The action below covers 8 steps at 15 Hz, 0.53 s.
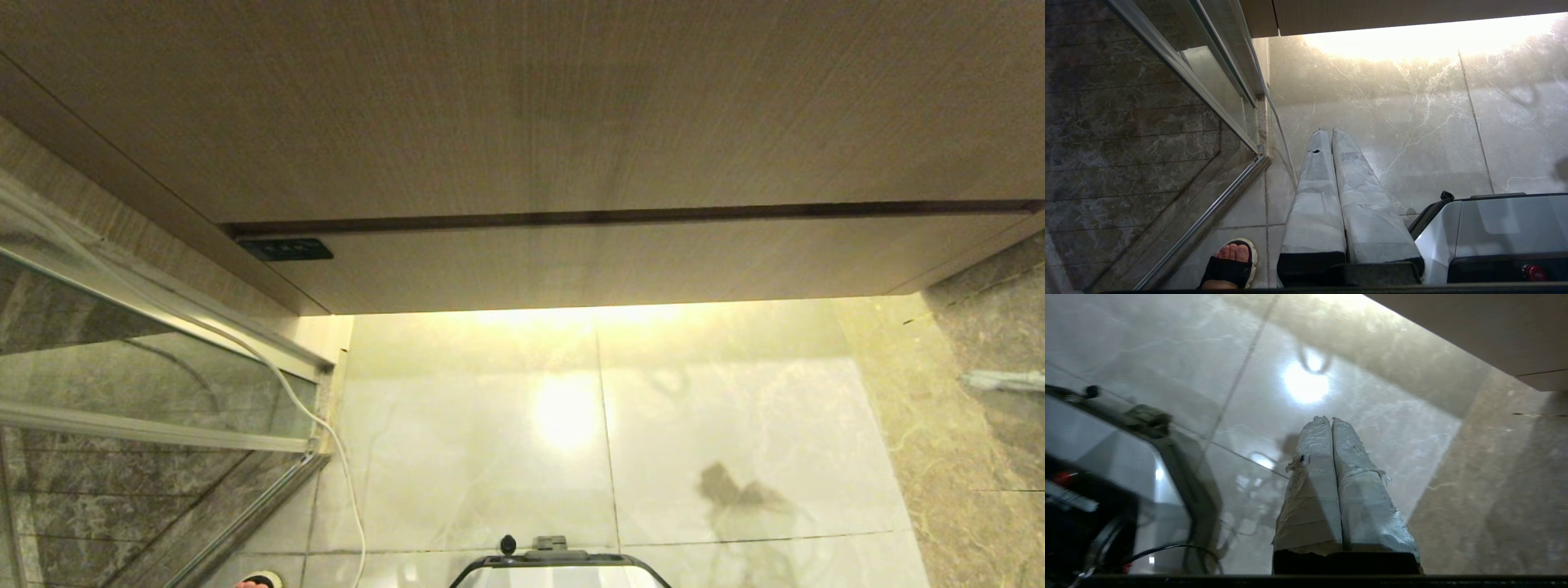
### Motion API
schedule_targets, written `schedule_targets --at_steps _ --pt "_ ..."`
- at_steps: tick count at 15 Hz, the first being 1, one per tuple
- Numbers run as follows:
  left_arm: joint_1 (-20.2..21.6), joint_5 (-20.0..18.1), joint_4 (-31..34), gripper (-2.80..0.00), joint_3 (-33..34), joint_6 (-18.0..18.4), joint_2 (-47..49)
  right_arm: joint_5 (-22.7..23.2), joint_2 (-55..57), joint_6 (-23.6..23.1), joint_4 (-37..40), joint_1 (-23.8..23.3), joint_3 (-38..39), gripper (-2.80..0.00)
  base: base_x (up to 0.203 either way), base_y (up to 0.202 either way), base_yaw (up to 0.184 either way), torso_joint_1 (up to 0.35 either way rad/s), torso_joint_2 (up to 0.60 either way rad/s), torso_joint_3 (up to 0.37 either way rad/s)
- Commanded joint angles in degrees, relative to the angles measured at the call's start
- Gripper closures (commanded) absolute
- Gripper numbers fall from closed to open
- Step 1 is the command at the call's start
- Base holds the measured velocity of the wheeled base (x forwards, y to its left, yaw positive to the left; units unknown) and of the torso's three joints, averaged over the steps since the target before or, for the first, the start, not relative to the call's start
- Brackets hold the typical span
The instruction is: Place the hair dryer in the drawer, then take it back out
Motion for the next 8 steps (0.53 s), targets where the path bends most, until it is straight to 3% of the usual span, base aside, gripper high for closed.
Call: schedule_targets --at_steps 1,4,8 --pt "-0.02 -0.06 0.0 0.0 0.04 0.02 0.0 0.76 -14.99 1.63 -0.06 3.02 8.22 0.0 0.0 0.0 0.0 0.0 0.0 0.0" --pt "-0.02 -0.01 0.0 0.0 0.08 0.01 0.0 -0.11 -28.52 8.93 -0.18 10.04 16.32 0.0 0.0 0.0 0.0 0.0 0.0 0.0" --pt "-0.02 -0.01 0.0 0.0 0.09 0.02 0.0 -6.8 -47.37 14.52 -0.45 18.73 27.03 0.0 0.0 0.0 0.0 0.0 0.0 0.0"
